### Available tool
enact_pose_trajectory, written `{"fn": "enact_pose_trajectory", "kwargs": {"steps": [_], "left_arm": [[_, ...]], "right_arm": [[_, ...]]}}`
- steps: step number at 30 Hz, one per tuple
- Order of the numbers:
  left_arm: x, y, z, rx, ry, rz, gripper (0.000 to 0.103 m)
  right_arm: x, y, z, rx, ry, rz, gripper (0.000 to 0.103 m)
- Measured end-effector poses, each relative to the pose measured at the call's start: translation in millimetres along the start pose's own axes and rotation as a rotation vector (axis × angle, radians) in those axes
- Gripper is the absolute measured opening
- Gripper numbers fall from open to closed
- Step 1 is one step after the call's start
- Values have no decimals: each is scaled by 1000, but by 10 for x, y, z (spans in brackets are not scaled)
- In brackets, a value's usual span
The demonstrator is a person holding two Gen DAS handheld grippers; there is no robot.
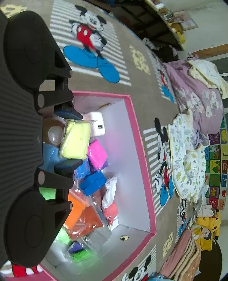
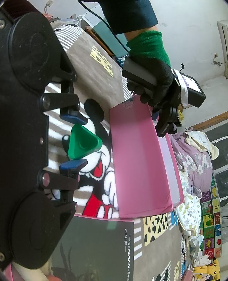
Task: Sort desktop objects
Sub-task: 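Carry the yellow packet with the left gripper into the pink box and release, then withdraw the left tool from the box while the right gripper holds the green bolt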
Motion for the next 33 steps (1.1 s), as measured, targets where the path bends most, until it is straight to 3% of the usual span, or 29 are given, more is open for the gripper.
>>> {"fn": "enact_pose_trajectory", "kwargs": {"steps": [2,6,20,29,33], "left_arm": [[25,14,6,-14,12,-8,56],[56,-19,13,-7,28,-2,64],[73,-518,-150,69,7,48,65],[84,-1312,-435,177,-29,-42,65],[130,-1513,-700,184,-36,-72,65]], "right_arm": [[-1,6,1,-2,1,0,43],[-3,20,-6,-6,0,-2,43],[-14,40,-27,-5,-21,-26,43],[-59,60,-80,-26,-69,-75,45],[-127,81,-109,-33,-102,-60,47]]}}
Point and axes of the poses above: each gripper's, at about its wrist camera, not at the fingertips, and y roughly the way its jaws point, x to its right, z to its top, the point moved 2 cm from there along y, roughly the way its jaws point, and after that the axes turned 2 degrees about x, right-handed, at the moved point
